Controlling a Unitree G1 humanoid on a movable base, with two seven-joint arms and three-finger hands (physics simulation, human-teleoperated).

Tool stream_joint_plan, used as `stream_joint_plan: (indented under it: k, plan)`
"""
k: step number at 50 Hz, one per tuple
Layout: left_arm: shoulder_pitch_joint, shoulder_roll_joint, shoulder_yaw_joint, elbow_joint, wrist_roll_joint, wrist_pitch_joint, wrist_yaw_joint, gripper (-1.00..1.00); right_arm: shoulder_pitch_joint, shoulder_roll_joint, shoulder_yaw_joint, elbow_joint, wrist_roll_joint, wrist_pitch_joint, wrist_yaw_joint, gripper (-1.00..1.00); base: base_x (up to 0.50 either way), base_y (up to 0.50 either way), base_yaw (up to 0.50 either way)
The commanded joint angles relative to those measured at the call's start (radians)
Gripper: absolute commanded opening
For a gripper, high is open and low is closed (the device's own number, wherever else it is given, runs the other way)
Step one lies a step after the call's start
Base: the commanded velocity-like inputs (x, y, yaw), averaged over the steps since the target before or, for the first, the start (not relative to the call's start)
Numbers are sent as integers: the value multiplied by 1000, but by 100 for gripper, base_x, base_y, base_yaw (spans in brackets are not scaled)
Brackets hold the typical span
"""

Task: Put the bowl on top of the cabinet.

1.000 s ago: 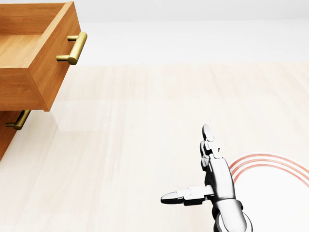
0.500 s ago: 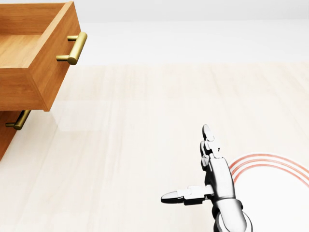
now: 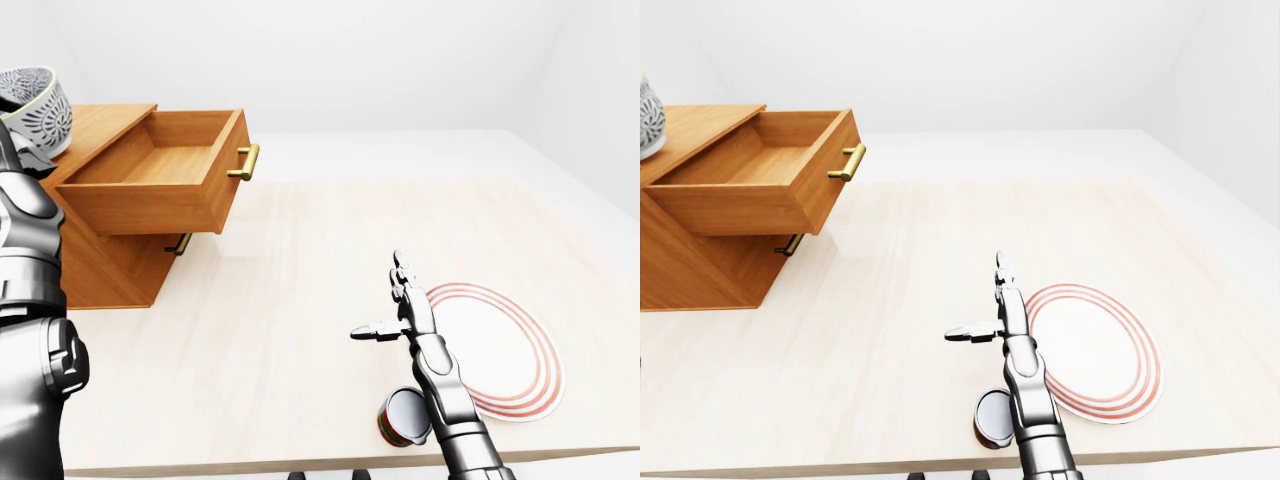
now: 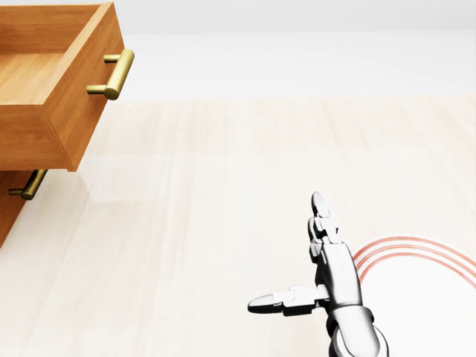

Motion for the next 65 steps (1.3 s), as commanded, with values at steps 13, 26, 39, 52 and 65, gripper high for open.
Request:
stream_joint_plan:
  k: [13,26,39,52,65]
  plan:
    - [29,5,30,41,25,0,0,100,-3,1,1,5,-1,0,-1,100,0,0,0]
    - [19,0,26,34,28,0,0,100,-8,1,0,8,0,3,-2,100,0,0,0]
    - [-1,18,63,-101,-66,0,0,100,-15,0,-2,29,2,-8,0,100,0,0,0]
    - [232,-46,181,-898,-264,0,-100,100,-7,0,0,17,1,-5,1,100,0,0,0]
    - [384,-120,237,-1320,-337,15,-224,100,-19,2,3,49,-2,-21,4,100,0,0,0]
